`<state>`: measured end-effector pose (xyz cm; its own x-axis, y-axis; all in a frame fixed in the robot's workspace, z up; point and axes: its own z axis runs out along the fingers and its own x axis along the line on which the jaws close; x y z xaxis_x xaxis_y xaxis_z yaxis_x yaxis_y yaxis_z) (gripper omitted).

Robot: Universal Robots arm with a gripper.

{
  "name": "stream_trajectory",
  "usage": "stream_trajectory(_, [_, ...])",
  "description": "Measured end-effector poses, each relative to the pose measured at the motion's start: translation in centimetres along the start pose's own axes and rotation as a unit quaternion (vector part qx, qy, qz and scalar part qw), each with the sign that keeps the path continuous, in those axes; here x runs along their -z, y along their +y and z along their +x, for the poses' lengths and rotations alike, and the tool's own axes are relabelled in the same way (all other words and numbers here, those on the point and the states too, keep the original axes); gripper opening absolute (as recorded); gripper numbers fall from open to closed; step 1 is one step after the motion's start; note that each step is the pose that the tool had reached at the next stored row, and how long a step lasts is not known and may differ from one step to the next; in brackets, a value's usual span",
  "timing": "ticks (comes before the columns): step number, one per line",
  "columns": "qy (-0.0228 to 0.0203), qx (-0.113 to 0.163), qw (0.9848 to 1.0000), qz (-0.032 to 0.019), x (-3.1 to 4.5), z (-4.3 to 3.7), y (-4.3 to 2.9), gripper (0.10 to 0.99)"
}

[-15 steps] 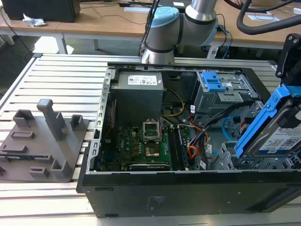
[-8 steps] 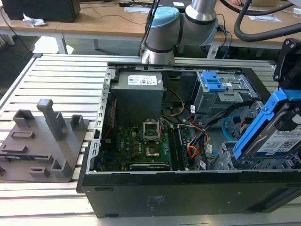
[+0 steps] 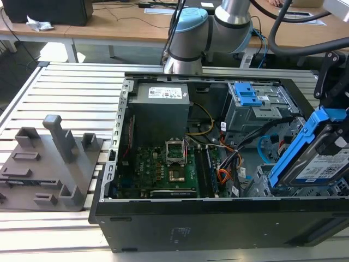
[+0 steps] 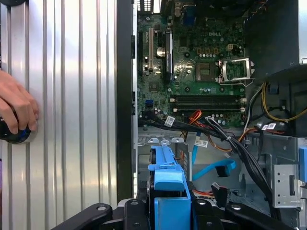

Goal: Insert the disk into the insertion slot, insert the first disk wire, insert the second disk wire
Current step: 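Insert the disk into the insertion slot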

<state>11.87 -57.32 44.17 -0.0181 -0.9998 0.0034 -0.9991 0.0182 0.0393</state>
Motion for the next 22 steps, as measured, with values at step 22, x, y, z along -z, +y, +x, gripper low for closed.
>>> stream_trajectory(22, [-0.0023, 0.000, 1.0000, 0.0000, -0.61, -2.12, -0.33, 0.365])
